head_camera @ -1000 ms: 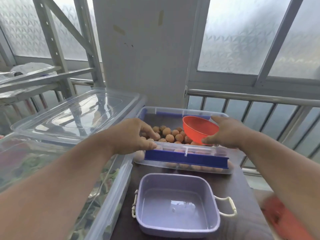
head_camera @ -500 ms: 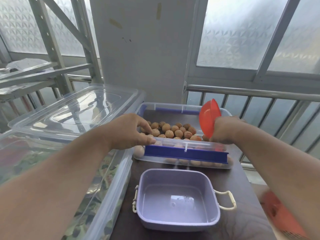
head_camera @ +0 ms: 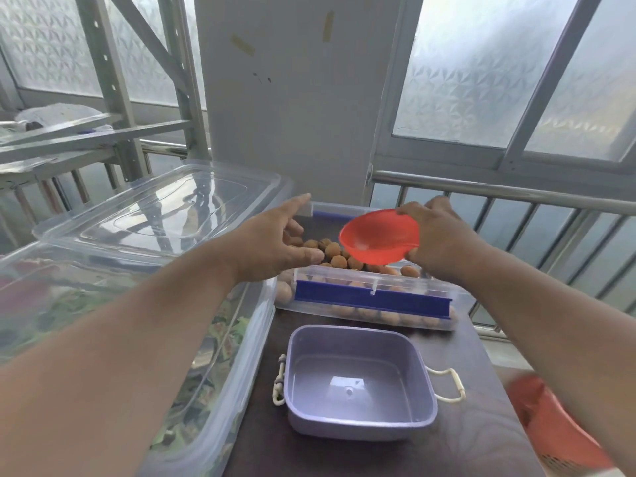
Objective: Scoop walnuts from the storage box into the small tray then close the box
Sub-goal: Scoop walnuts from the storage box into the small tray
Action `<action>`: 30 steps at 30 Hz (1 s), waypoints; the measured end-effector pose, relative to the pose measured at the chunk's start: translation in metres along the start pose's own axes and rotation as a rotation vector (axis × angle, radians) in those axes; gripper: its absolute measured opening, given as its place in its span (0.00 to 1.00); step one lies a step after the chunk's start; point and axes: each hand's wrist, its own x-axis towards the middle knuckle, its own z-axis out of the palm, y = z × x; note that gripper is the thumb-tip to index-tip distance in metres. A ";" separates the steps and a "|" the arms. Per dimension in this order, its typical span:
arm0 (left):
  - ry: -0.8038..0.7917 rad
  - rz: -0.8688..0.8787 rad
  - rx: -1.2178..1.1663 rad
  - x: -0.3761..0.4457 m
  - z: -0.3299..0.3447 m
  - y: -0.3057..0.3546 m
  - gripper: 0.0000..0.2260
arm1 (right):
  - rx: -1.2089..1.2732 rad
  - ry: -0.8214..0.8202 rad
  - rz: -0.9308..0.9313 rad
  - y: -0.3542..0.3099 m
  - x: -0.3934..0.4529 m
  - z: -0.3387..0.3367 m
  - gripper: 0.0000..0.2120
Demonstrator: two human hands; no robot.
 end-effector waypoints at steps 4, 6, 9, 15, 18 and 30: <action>0.028 -0.043 -0.056 0.002 0.000 -0.001 0.46 | 0.043 0.110 -0.048 -0.010 -0.006 0.005 0.51; 0.068 -0.066 -0.150 0.005 0.001 -0.003 0.47 | 0.057 0.226 -0.140 -0.016 -0.009 0.008 0.47; 0.145 -0.111 -0.138 0.005 -0.001 -0.001 0.38 | 0.157 0.326 -0.274 -0.021 -0.014 0.011 0.43; 0.355 -0.178 -0.167 0.007 -0.004 -0.002 0.25 | 0.299 0.361 -0.300 -0.024 -0.027 0.009 0.38; 0.350 -0.156 -0.163 0.007 -0.002 0.000 0.05 | 0.404 0.163 -0.236 -0.029 -0.033 0.001 0.49; 0.194 -0.003 -0.047 0.011 0.005 -0.006 0.18 | 0.686 -0.075 0.093 -0.017 -0.010 0.000 0.62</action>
